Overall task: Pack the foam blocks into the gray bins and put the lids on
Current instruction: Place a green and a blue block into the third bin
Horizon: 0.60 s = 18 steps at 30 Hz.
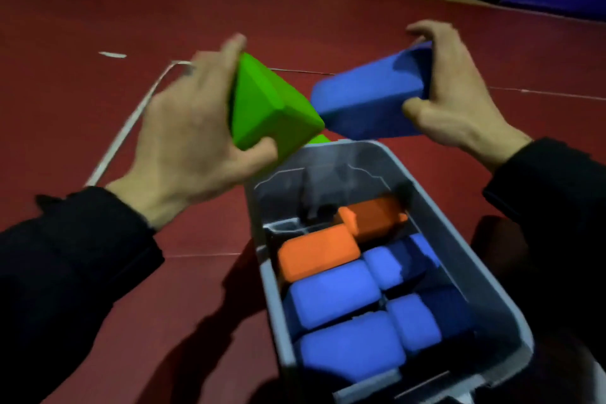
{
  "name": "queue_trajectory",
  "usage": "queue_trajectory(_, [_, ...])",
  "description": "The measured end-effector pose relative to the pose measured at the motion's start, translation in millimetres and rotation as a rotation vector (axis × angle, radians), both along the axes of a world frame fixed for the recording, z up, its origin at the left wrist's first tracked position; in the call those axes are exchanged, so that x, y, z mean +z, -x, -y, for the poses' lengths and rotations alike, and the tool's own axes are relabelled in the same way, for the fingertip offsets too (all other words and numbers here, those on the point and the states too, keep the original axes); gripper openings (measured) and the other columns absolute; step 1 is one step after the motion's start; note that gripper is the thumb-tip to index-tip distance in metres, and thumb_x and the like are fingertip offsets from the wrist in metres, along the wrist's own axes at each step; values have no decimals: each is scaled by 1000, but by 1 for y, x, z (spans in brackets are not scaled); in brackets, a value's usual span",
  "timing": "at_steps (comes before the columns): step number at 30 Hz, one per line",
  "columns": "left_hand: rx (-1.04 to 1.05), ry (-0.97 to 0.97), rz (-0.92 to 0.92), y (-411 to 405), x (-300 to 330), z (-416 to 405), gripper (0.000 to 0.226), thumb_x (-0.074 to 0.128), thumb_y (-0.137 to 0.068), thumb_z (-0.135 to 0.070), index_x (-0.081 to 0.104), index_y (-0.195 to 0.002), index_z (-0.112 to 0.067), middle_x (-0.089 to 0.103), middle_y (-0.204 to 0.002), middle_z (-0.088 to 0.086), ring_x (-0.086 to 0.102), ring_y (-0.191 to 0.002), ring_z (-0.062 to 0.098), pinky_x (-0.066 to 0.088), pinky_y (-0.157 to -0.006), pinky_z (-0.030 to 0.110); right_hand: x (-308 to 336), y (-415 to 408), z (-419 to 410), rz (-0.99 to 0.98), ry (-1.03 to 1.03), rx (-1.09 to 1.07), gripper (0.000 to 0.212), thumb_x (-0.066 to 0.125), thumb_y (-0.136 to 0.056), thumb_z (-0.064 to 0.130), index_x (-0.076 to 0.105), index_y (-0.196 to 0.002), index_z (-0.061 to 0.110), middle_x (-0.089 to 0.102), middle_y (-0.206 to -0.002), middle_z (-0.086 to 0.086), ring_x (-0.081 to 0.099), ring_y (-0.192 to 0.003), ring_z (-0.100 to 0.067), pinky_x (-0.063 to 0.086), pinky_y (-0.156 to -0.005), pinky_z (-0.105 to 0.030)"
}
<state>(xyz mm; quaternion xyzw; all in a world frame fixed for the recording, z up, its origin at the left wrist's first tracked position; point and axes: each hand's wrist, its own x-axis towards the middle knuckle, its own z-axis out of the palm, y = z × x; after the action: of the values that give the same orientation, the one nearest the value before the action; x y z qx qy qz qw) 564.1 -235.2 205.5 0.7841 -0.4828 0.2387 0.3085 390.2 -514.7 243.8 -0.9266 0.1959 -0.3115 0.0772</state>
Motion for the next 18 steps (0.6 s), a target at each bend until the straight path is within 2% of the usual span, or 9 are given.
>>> queue_trajectory(4, [-144,-284,36,35,-26,59,104,48,-68,-66,33,-154,-11,57,-132,15,64,-109,37,53,-83,43,-21,30,28,-240,38,20,86,58,-58,22,40,-142,17,54,-133,-12,52,-114,-36,43,-98,-46])
queue_trajectory(6, [-143,-403,-44,45,-44,81,104,47,-69,-67,27,-156,-14,54,-135,12,62,-114,37,54,-85,45,-34,34,37,-312,47,35,85,58,-58,23,42,-141,15,54,-133,-12,52,-113,-35,41,-96,-44])
queue_trajectory(8, [-93,-433,-38,44,-55,96,103,54,-72,-62,25,-157,-13,53,-135,13,61,-112,38,52,-83,45,-46,31,45,-340,44,40,85,58,-58,23,43,-141,14,53,-133,-12,51,-112,-36,41,-95,-43])
queue_trajectory(10, [-82,-483,86,40,-59,105,102,60,-73,-59,27,-156,-9,55,-131,15,61,-104,40,51,-81,46,-53,21,49,-349,49,50,85,57,-57,22,43,-141,14,53,-134,-12,51,-114,-37,40,-96,-43])
queue_trajectory(13, [-82,-579,275,37,-62,114,102,59,-72,-60,29,-154,-6,57,-126,17,61,-97,40,51,-81,47,-60,-2,49,-404,134,108,86,54,-57,20,45,-142,13,54,-134,-13,52,-115,-40,41,-97,-46])
queue_trajectory(14, [-63,-582,252,36,-61,115,102,59,-72,-60,30,-154,-6,57,-126,18,61,-96,40,52,-80,47,-61,-10,48,-423,178,126,86,53,-57,21,45,-142,13,55,-133,-12,53,-115,-40,42,-96,-48])
queue_trajectory(18, [26,-513,-28,24,-51,112,102,65,-74,-56,28,-156,-8,54,-131,19,61,-108,45,51,-82,50,-57,-23,46,-503,244,152,88,49,-56,23,41,-144,21,54,-132,-7,53,-115,-37,40,-94,-47])
